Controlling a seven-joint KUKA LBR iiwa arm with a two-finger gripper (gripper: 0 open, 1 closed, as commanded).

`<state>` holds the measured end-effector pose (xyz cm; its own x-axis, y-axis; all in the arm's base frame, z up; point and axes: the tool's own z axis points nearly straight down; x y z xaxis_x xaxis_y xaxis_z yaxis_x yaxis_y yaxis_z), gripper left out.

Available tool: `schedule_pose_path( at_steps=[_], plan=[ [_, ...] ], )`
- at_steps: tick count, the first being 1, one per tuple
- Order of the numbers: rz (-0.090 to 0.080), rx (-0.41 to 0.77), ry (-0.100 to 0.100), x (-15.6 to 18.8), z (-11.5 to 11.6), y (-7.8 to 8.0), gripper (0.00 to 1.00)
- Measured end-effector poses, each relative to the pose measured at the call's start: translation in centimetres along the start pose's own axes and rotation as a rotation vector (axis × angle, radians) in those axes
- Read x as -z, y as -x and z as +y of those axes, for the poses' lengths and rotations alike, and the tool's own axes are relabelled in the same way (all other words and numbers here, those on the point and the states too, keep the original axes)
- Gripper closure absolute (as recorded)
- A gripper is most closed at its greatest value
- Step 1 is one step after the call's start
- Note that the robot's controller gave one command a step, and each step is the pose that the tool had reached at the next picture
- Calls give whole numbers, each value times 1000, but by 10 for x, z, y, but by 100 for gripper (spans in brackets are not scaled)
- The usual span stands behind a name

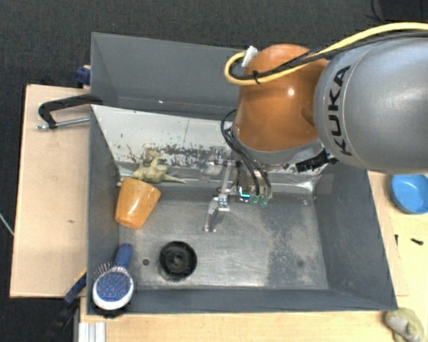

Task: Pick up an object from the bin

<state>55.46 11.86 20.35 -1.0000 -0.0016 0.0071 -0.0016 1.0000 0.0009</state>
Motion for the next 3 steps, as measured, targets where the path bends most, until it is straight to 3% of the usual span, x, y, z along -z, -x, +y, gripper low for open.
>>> schedule_pose_path(
  at_steps=[1,2,3],
  plan=[
    [2,480,-6,-125,33,-35,0],
    [8,478,-4,-122,33,-35,100],
    [-21,839,-5,85,39,-30,100]
  ],
)
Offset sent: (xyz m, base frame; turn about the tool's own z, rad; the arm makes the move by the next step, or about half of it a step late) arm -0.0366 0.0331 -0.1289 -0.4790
